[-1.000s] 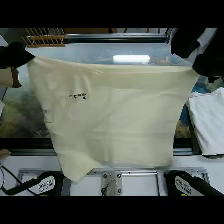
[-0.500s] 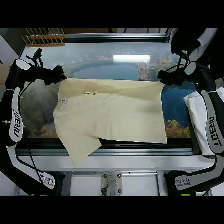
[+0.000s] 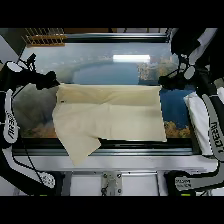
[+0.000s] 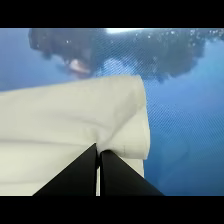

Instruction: Fold the clothes and pants, and hang the long-sleeved shirts on hangers.

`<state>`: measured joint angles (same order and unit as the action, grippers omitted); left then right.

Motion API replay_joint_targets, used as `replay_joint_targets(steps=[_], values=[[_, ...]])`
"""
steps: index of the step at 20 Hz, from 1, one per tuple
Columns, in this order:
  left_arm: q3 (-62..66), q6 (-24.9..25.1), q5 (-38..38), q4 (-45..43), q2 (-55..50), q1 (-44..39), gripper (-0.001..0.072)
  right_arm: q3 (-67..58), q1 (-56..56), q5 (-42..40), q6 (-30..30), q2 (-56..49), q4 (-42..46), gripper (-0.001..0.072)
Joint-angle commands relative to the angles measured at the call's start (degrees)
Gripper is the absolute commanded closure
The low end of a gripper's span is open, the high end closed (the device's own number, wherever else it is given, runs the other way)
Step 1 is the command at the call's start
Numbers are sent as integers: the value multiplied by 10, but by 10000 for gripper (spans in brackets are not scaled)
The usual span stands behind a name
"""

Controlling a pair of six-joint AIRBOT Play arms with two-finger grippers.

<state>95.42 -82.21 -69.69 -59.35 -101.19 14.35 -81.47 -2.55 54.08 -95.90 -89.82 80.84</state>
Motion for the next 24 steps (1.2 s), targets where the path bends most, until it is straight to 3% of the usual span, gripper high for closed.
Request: replay_joint_targets(steps=[1, 5, 10, 11, 12, 13, 17, 20, 24], values=[[-89, 2, 10, -38, 38, 0, 702, 87, 15, 2, -2, 41, 21, 704], [-228, 3, 85, -40, 98, 0, 701, 170, 21, 2, -6, 62, 19, 704], [-288, 4, 95, -36, 110, 0, 700, 204, 24, 7, -5, 62, -19, 691], [-284, 4, 91, -36, 110, 0, 627, 204, 23, 15, -5, 64, -35, 614], [-272, 4, 80, -36, 111, 0, 321, 204, 23, 24, -4, 70, -39, 319], [-259, 4, 68, -37, 120, 1, 200, 204, 23, 33, -1, 82, -39, 119], [-257, 15, 51, -56, 207, 3, 214, 212, 22, 106, -1, 190, 33, 118], [-337, 14, 33, -60, 284, 2, 214, 296, -1, 158, -9, 282, 52, 118], [-474, 14, 55, -50, 374, -13, 214, 486, -69, 136, -147, 395, -10, 118]])
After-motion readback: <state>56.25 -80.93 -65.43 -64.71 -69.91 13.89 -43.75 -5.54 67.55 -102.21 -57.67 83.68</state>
